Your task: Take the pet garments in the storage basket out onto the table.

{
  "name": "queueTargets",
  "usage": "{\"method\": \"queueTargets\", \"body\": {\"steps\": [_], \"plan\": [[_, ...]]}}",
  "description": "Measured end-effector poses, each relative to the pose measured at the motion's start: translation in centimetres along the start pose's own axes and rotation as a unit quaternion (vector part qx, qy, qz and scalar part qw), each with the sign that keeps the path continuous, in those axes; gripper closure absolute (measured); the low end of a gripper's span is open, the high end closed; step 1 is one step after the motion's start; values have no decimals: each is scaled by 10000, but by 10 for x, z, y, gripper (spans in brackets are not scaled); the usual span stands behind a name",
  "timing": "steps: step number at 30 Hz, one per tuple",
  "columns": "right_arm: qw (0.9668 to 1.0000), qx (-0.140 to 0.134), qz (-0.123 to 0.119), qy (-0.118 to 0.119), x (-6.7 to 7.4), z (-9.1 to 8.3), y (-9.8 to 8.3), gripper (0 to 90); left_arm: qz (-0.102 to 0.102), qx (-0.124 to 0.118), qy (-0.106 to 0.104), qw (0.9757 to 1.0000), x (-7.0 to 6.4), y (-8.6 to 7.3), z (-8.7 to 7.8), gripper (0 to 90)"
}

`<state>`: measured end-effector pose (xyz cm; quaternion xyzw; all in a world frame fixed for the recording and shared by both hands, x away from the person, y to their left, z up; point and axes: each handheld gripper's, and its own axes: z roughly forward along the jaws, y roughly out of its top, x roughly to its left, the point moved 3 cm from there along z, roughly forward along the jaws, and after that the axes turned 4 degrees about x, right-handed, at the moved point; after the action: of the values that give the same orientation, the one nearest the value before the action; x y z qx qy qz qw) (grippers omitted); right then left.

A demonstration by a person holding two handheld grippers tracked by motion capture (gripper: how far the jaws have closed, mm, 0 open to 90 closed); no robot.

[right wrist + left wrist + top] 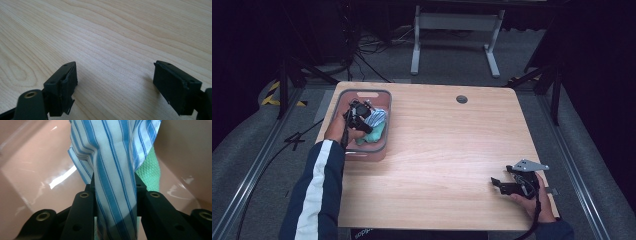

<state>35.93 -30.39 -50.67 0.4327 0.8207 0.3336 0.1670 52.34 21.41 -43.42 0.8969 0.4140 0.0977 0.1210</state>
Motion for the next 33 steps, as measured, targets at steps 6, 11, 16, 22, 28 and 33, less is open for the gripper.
{"method": "queueTargets", "body": {"steps": [6, 11, 16, 22, 28, 33], "plan": [[10000, 1, 0, -1, 0, 0, 0, 201, -141, -432, 110, 9989, 3, -2, -18, 720], [10000, 2, -1, -4, 0, 0, 0, 201, -157, -700, 214, 9972, 3, -4, -35, 724], [10000, 2, 0, -3, 0, 0, 0, 201, -219, -1105, 239, 9933, 3, -2, -56, 731], [10000, 2, -1, -4, 0, 0, 0, 201, -141, -1505, 199, 9883, -5, 4, -77, 733], [10000, 2, 0, -3, 0, 0, 0, 201, 140, -1746, 104, 9845, -19, 13, -90, 737], [10000, 0, -1, -1, 0, 0, 0, 201, 280, -1867, 74, 9820, -28, 18, -99, 739]]}}
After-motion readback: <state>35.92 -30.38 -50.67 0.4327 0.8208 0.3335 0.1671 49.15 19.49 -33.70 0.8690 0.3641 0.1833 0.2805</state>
